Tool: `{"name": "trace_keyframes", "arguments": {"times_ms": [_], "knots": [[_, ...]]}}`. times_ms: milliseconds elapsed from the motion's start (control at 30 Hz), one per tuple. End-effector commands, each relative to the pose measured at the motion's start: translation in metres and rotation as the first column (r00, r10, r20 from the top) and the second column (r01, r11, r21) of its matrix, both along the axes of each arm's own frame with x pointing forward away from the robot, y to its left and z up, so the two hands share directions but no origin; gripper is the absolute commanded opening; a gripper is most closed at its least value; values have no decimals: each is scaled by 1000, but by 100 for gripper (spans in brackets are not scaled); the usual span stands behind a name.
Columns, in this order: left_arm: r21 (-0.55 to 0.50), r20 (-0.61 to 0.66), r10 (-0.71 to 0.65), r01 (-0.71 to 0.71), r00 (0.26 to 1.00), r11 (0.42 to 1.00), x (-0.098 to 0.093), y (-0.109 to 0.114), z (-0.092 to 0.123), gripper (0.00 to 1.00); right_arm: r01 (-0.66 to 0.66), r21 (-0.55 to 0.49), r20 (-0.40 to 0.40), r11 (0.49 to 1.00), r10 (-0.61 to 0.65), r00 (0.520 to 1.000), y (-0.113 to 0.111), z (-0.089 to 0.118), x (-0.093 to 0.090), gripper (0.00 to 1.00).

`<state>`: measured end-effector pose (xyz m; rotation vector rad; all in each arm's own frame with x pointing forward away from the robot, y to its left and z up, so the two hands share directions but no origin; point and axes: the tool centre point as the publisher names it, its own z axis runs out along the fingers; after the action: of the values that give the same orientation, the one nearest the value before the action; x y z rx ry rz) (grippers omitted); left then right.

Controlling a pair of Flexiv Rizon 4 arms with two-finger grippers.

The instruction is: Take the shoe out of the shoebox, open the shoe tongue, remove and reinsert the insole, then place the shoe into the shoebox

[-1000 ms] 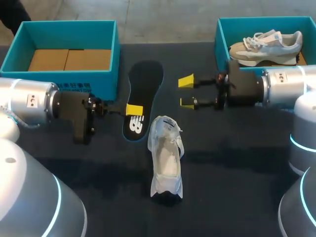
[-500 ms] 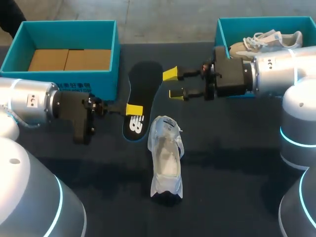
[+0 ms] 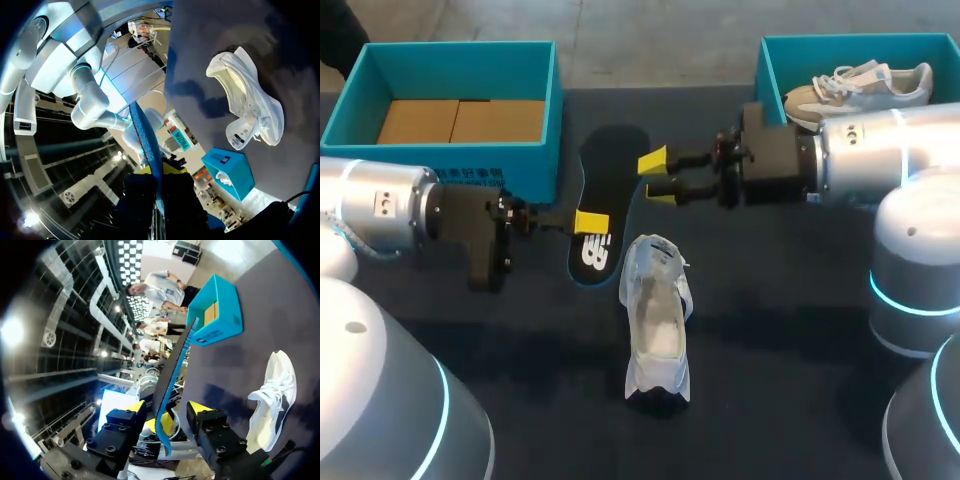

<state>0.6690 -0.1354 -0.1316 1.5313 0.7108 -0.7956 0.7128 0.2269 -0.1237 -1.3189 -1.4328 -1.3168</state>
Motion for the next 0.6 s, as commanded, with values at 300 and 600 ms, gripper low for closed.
{"name": "trace_keyframes", "arguments": {"times_ms": [300, 600], "knots": [[-2, 2, 2, -2, 1000, 1000, 0, -2, -1, 0, 10, 3, -26, 1000, -10, 1000, 19, -2, 1, 50], [-2, 2, 2, -2, 1000, 1000, 0, -2, -1, 0, -6, 15, -34, 1000, 6, 999, 25, 2, 1, 51]]}}
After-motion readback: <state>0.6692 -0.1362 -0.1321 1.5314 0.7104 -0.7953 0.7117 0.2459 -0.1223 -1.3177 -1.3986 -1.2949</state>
